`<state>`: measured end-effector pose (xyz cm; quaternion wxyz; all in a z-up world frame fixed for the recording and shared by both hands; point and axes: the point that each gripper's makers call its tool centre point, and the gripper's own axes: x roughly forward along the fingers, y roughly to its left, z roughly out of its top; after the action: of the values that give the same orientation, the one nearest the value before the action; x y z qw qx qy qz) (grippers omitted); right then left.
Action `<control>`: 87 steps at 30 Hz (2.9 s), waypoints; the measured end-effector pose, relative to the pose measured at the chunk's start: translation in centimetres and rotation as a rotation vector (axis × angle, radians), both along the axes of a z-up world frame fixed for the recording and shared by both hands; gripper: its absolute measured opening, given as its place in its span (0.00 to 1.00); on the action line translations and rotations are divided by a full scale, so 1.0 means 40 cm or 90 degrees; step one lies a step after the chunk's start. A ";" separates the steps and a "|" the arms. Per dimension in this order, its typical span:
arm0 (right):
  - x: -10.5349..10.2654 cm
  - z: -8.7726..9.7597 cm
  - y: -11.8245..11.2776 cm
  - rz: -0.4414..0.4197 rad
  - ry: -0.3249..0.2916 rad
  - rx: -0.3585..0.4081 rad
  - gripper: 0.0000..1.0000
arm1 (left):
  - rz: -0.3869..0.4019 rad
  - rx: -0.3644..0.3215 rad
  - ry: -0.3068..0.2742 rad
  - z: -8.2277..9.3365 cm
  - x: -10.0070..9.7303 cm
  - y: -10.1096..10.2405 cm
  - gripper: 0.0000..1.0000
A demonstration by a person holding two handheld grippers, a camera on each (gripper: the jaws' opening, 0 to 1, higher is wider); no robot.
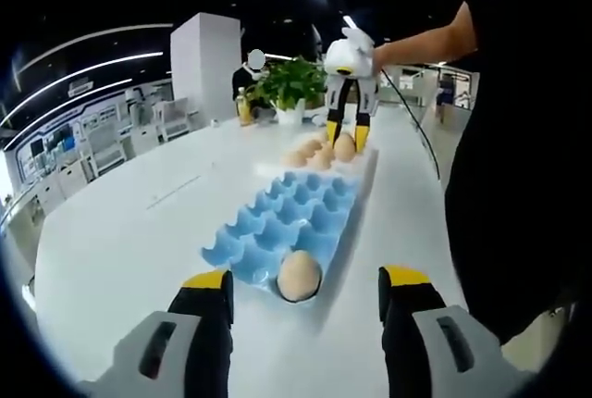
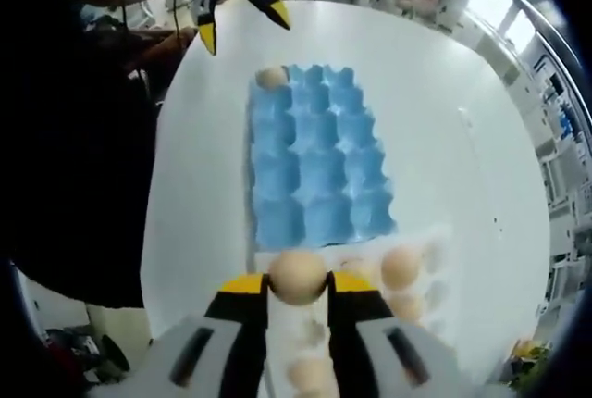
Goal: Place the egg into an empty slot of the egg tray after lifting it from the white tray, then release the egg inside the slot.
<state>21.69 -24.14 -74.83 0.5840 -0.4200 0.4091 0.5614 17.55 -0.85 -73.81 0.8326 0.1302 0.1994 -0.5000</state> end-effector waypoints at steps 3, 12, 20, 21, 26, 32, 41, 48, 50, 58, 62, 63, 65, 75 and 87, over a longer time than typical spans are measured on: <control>-0.003 0.001 0.025 0.010 0.003 0.007 0.24 | 0.000 0.004 -0.002 -0.002 0.001 0.002 0.63; -0.016 0.000 0.115 0.045 0.016 0.039 0.24 | 0.009 0.001 -0.008 -0.001 0.003 0.009 0.62; -0.023 -0.003 0.170 0.070 0.020 0.050 0.24 | 0.018 -0.002 -0.009 -0.003 0.005 0.021 0.62; -0.024 -0.005 0.180 0.077 0.017 0.053 0.24 | 0.019 -0.004 -0.009 -0.003 0.007 0.021 0.62; -0.036 -0.003 0.223 0.089 0.028 0.067 0.24 | 0.019 -0.008 -0.013 0.001 0.011 0.018 0.61; -0.043 -0.003 0.276 0.109 0.027 0.086 0.24 | 0.018 -0.002 -0.013 -0.003 0.010 0.021 0.60; -0.059 -0.016 0.328 0.135 0.034 0.092 0.24 | 0.022 -0.008 -0.013 -0.006 0.007 0.025 0.58; -0.056 -0.023 0.366 0.142 0.035 0.099 0.24 | 0.019 -0.009 -0.013 -0.007 0.007 0.023 0.58; -0.058 -0.025 0.379 0.147 0.034 0.103 0.24 | 0.018 -0.010 -0.013 -0.007 0.007 0.022 0.58; -0.059 -0.045 0.408 0.159 0.036 0.103 0.24 | 0.021 -0.012 -0.012 -0.008 0.007 0.020 0.58; -0.062 -0.053 0.426 0.160 0.047 0.105 0.24 | 0.021 -0.012 -0.005 -0.013 0.005 0.020 0.56; -0.063 -0.054 0.431 0.164 0.045 0.108 0.24 | 0.022 -0.012 -0.006 -0.013 0.005 0.020 0.56; -0.064 -0.066 0.436 0.166 0.051 0.100 0.24 | 0.021 -0.014 -0.009 -0.011 0.006 0.019 0.56; -0.059 -0.099 0.446 0.171 0.053 0.087 0.24 | 0.023 -0.011 -0.012 -0.005 0.007 0.027 0.55; -0.049 -0.120 0.446 0.153 0.072 0.101 0.25 | 0.021 -0.015 -0.008 -0.002 0.010 0.026 0.55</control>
<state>19.72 -6.31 -79.63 0.5197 -0.3863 0.3429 0.6806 17.94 0.21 -73.87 0.8436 0.1204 0.1905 -0.4874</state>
